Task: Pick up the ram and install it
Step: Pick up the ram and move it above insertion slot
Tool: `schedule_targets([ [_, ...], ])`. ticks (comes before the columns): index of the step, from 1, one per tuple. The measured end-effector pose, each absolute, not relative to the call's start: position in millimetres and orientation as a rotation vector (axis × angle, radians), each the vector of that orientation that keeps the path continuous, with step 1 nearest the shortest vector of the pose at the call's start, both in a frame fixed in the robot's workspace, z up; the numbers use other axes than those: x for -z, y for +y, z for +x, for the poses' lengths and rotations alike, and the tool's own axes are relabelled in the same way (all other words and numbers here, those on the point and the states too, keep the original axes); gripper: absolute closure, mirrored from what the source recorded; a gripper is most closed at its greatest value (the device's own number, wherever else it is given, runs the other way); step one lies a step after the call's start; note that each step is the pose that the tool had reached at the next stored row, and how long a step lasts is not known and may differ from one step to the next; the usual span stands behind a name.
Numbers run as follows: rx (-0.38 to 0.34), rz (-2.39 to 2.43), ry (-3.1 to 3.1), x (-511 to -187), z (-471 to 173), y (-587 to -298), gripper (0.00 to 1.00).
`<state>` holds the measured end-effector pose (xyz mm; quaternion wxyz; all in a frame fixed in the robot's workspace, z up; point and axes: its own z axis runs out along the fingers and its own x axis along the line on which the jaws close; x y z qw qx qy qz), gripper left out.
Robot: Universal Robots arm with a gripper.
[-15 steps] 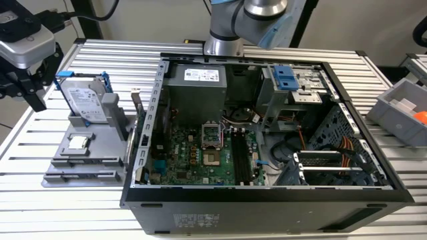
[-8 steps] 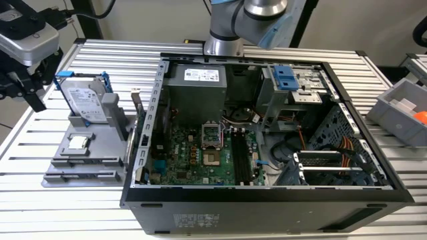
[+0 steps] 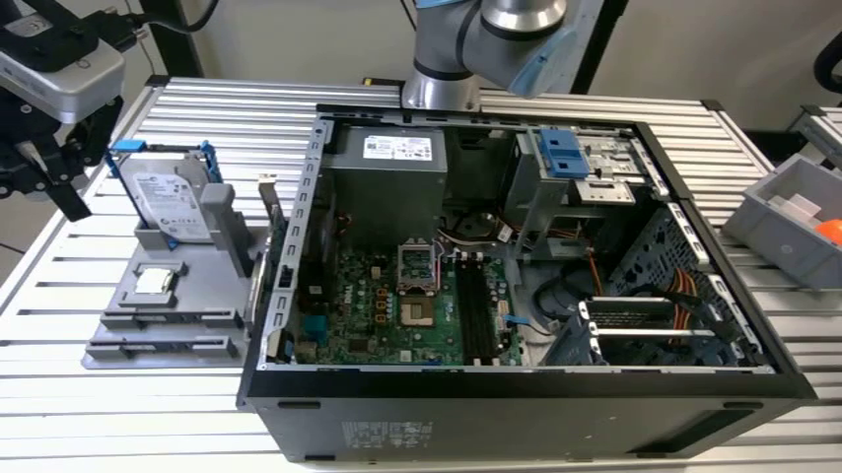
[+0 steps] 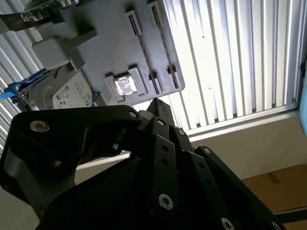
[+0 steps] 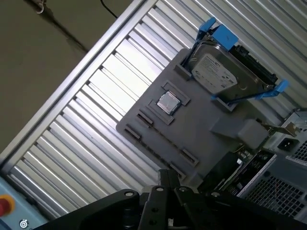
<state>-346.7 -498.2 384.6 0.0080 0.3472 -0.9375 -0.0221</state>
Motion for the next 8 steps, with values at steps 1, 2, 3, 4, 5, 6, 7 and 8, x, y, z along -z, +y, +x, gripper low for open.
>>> schedule_targets([
  [1, 0.069, 1.087, -2.93, -384.6, -346.7, -498.2, 1.0],
  [2, 0.069, 1.088, -2.929, -384.6, -346.6, -498.2, 1.0],
  [3, 0.069, 1.089, -2.929, -384.6, -346.6, -498.2, 1.0],
  [4, 0.069, 1.09, -2.928, -384.6, -346.7, -498.1, 1.0],
  [5, 0.069, 1.091, -2.928, -384.6, -346.7, -498.2, 1.0],
  [6, 0.069, 1.092, -2.928, -384.6, -346.6, -498.2, 1.0],
  [7, 0.069, 1.093, -2.927, -384.6, -346.6, -498.1, 1.0],
  [8, 0.068, 1.094, -2.927, -384.6, -346.6, -498.2, 1.0],
])
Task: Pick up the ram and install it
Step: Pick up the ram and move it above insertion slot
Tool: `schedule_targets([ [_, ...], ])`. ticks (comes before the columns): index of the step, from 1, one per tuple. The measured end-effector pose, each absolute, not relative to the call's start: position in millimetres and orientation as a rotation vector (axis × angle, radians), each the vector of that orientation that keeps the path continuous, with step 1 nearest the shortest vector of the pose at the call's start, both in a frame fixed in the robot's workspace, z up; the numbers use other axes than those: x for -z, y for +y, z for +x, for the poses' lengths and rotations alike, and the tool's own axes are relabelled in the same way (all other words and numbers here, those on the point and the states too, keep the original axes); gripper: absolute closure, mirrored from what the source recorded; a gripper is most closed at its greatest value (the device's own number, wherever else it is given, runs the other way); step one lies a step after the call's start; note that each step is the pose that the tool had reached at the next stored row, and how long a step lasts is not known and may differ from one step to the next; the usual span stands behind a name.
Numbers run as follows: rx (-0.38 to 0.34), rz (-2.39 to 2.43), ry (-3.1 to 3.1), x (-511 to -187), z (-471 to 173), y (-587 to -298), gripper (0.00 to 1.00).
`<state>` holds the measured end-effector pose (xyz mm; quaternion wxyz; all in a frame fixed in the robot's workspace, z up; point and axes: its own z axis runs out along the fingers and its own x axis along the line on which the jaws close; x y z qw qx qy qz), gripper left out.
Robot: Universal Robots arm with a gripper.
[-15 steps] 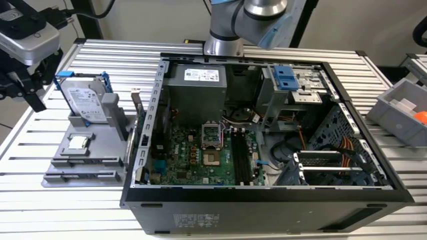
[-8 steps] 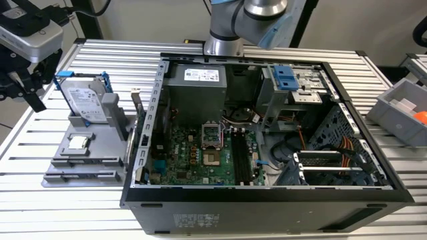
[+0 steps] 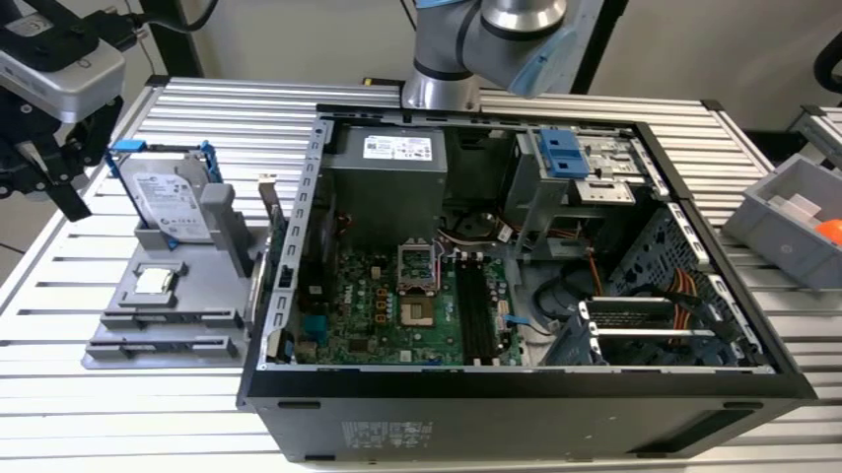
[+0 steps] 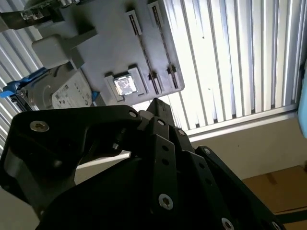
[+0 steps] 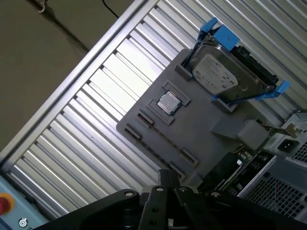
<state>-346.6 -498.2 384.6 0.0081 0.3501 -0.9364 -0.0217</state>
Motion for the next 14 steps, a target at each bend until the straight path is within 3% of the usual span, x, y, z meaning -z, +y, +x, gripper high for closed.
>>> schedule_targets([
  [14, 0.051, 1.161, -2.913, -384.4, -346.7, -498.2, 1.0],
])
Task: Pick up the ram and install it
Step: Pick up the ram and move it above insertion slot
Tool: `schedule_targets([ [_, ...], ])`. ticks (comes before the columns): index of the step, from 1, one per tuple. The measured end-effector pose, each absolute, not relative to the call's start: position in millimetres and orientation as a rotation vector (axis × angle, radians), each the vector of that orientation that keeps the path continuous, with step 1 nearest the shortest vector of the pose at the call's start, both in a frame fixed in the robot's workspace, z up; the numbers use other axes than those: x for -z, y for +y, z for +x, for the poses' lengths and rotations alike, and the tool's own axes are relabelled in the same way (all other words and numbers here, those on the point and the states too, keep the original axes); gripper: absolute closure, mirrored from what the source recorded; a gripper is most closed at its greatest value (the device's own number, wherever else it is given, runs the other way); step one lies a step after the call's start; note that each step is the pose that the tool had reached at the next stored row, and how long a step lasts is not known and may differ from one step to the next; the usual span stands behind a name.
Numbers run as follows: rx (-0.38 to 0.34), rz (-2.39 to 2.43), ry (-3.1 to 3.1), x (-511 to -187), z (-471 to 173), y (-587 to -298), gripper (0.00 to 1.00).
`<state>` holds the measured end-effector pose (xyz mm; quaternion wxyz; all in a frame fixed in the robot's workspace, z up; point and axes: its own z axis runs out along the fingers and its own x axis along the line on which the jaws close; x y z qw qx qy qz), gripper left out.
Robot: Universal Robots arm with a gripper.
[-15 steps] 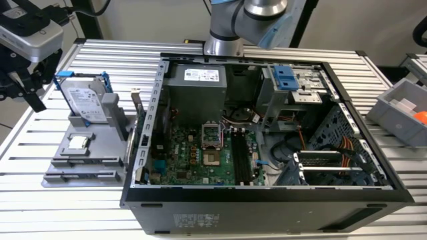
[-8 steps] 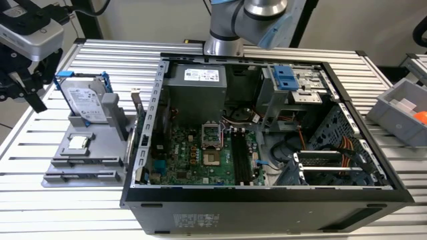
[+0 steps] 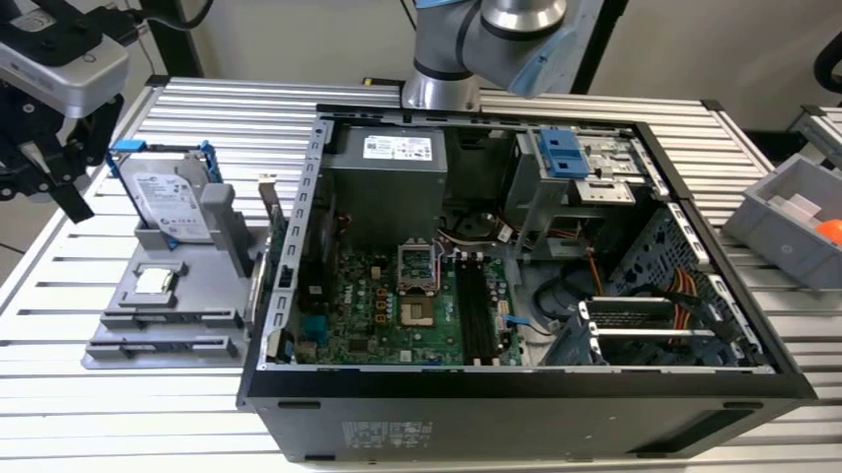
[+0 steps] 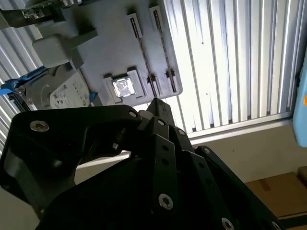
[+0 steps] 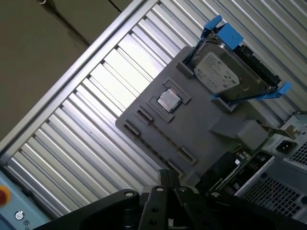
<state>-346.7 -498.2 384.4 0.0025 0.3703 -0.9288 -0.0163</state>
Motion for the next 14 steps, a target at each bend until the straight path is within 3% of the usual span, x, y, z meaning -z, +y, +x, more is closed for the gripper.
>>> schedule_targets([
  [14, 0.051, 1.264, -2.879, -383.8, -346.6, -498.1, 1.0],
])
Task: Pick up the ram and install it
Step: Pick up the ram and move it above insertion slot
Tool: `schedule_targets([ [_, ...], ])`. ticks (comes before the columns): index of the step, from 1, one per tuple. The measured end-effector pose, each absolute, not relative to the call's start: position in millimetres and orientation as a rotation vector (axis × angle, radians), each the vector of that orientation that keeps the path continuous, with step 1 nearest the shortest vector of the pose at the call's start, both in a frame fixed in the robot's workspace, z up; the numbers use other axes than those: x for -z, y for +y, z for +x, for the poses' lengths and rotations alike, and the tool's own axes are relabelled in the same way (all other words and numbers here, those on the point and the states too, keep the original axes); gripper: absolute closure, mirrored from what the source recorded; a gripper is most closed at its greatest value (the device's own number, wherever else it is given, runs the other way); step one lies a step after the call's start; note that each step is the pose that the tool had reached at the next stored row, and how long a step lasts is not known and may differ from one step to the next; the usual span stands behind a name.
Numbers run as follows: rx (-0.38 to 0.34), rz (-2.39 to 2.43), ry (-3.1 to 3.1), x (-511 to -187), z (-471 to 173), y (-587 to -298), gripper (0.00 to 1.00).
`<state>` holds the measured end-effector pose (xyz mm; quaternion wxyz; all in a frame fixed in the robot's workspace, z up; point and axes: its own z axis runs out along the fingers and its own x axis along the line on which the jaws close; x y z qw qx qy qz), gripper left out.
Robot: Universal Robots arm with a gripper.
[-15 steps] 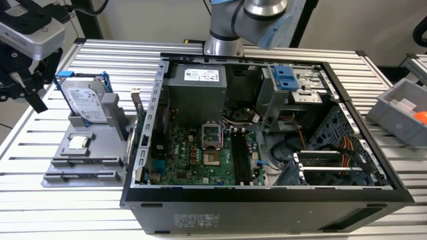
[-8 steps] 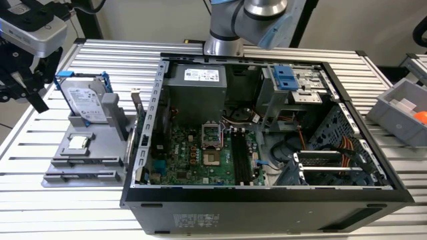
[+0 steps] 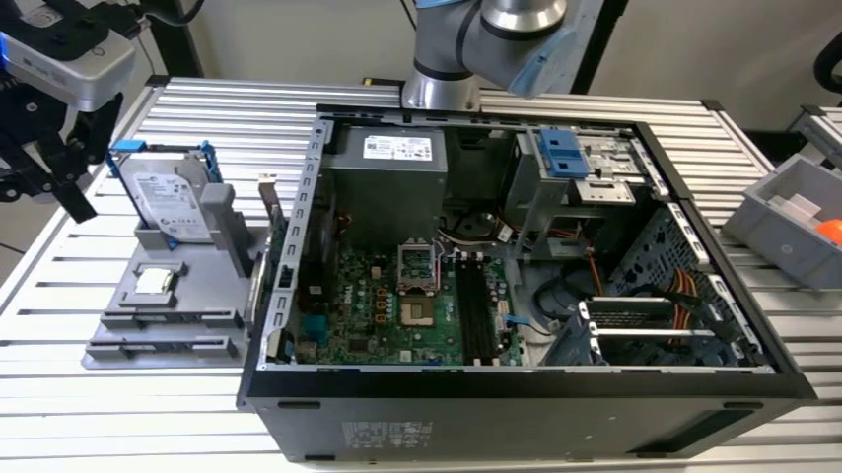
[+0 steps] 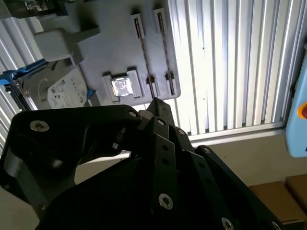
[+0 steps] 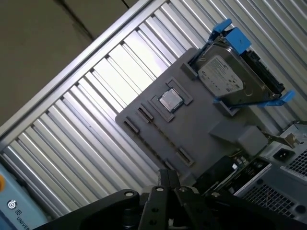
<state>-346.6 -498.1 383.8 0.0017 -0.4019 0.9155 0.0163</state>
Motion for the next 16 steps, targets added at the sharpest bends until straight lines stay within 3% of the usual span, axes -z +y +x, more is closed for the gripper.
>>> schedule_targets([
  [16, -0.095, -1.319, 2.832, -383.0, -346.7, -498.1, 1.0],
])
